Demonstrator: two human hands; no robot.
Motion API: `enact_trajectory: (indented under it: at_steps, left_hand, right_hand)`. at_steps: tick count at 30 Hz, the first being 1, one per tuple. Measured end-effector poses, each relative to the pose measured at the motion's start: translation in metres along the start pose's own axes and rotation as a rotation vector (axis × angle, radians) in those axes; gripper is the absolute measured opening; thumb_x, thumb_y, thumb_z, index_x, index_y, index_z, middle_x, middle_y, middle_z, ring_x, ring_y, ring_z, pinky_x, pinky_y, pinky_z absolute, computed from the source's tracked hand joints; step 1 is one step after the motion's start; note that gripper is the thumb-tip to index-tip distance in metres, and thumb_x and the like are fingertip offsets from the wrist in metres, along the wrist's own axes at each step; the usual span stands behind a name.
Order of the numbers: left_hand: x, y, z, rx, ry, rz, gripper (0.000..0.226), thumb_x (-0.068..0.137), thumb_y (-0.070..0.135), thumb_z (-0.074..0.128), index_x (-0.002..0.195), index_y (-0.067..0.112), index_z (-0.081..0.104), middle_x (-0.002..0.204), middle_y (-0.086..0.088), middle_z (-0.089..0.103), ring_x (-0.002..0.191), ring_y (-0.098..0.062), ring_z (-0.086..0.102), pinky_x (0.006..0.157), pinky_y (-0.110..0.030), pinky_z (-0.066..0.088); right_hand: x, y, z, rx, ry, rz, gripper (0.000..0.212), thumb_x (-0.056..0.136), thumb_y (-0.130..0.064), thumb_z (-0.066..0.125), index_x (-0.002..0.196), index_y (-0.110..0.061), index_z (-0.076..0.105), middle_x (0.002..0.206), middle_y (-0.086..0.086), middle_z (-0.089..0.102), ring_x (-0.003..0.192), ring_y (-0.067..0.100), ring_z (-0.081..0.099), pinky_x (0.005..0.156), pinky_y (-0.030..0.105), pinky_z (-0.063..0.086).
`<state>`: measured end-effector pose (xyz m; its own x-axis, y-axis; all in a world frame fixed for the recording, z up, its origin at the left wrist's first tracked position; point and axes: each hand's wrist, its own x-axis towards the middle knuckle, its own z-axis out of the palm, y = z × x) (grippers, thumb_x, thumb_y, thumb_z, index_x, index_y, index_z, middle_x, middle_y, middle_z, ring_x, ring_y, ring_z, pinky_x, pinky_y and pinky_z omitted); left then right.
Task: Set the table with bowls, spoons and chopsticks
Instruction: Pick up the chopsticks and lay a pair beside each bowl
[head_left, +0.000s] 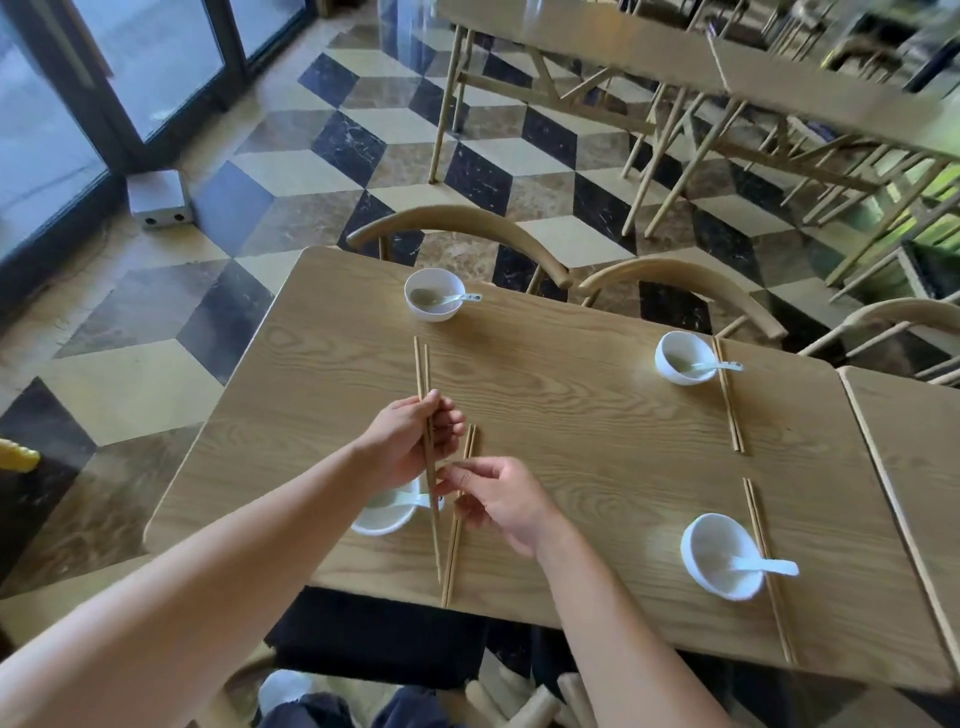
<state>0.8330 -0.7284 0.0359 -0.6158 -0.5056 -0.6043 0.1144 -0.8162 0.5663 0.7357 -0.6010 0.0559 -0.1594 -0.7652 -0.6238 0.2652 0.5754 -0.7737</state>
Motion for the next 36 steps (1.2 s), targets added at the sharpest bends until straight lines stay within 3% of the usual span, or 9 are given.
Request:
enact_trajectory:
  at_steps: [3, 6, 12, 20, 25, 30, 36]
  left_hand:
    - [0.003, -0.008, 0.009, -0.035, -0.035, -0.018, 0.028, 0.107, 0.021, 0.040, 0.091, 0.006, 0.058, 0.077, -0.011, 0.063, 0.062, -0.019, 0.065, 0.057, -0.028, 0.056]
    - [0.005, -0.016, 0.016, -0.011, -0.084, -0.030, 0.025, 0.106, 0.020, 0.042, 0.095, 0.006, 0.060, 0.080, -0.010, 0.064, 0.067, -0.019, 0.065, 0.059, -0.028, 0.055]
    - [0.008, -0.023, 0.030, 0.033, -0.065, -0.062, 0.028, 0.107, 0.021, 0.041, 0.093, 0.006, 0.059, 0.077, -0.010, 0.064, 0.066, -0.020, 0.064, 0.059, -0.028, 0.054]
    - [0.014, -0.027, 0.033, 0.084, -0.057, -0.087, 0.027, 0.107, 0.021, 0.040, 0.101, 0.003, 0.059, 0.079, -0.012, 0.069, 0.064, -0.020, 0.068, 0.059, -0.029, 0.058]
    - [0.019, -0.040, 0.034, 0.102, -0.085, -0.132, 0.028, 0.106, 0.023, 0.042, 0.106, 0.002, 0.060, 0.084, -0.012, 0.071, 0.069, -0.020, 0.070, 0.059, -0.029, 0.058]
    - [0.023, -0.058, 0.042, 0.097, -0.116, -0.161, 0.025, 0.106, 0.022, 0.043, 0.103, 0.005, 0.062, 0.085, -0.009, 0.071, 0.071, -0.018, 0.070, 0.063, -0.029, 0.059]
    - [0.027, -0.066, 0.053, 0.165, -0.159, -0.236, 0.027, 0.106, 0.023, 0.043, 0.107, 0.004, 0.063, 0.091, -0.011, 0.071, 0.075, -0.021, 0.070, 0.066, -0.033, 0.059]
  right_hand:
    - [-0.006, 0.008, -0.001, -0.014, 0.065, -0.049, 0.009, 0.092, -0.013, 0.066, 0.088, -0.008, 0.072, 0.077, 0.008, 0.066, 0.053, 0.011, 0.046, 0.048, 0.023, 0.035]
    - [-0.008, 0.018, -0.003, -0.086, 0.143, -0.050, 0.017, 0.092, -0.017, 0.067, 0.076, -0.014, 0.073, 0.064, 0.006, 0.059, 0.053, 0.017, 0.046, 0.049, 0.028, 0.038]
    - [-0.012, 0.025, -0.004, -0.338, 0.242, -0.082, 0.019, 0.087, -0.023, 0.071, 0.068, -0.026, 0.070, 0.059, -0.010, 0.063, 0.053, 0.006, 0.053, 0.059, 0.025, 0.045]
    - [-0.014, 0.034, -0.006, -0.313, 0.299, -0.058, 0.006, 0.085, -0.024, 0.073, 0.079, -0.022, 0.072, 0.075, 0.002, 0.073, 0.060, 0.017, 0.064, 0.069, 0.042, 0.059]
    - [-0.020, 0.035, -0.010, -0.177, 0.306, -0.012, 0.001, 0.087, -0.018, 0.072, 0.087, -0.017, 0.074, 0.081, 0.005, 0.071, 0.057, 0.013, 0.059, 0.055, 0.026, 0.055]
    - [-0.025, 0.044, -0.019, -0.063, 0.320, 0.052, 0.015, 0.089, -0.017, 0.070, 0.098, -0.007, 0.076, 0.085, 0.012, 0.073, 0.061, 0.016, 0.061, 0.058, 0.028, 0.057]
    - [-0.032, 0.051, -0.035, 0.065, 0.312, 0.057, 0.011, 0.089, -0.015, 0.071, 0.078, -0.014, 0.070, 0.073, 0.003, 0.069, 0.049, 0.007, 0.058, 0.046, 0.020, 0.049]
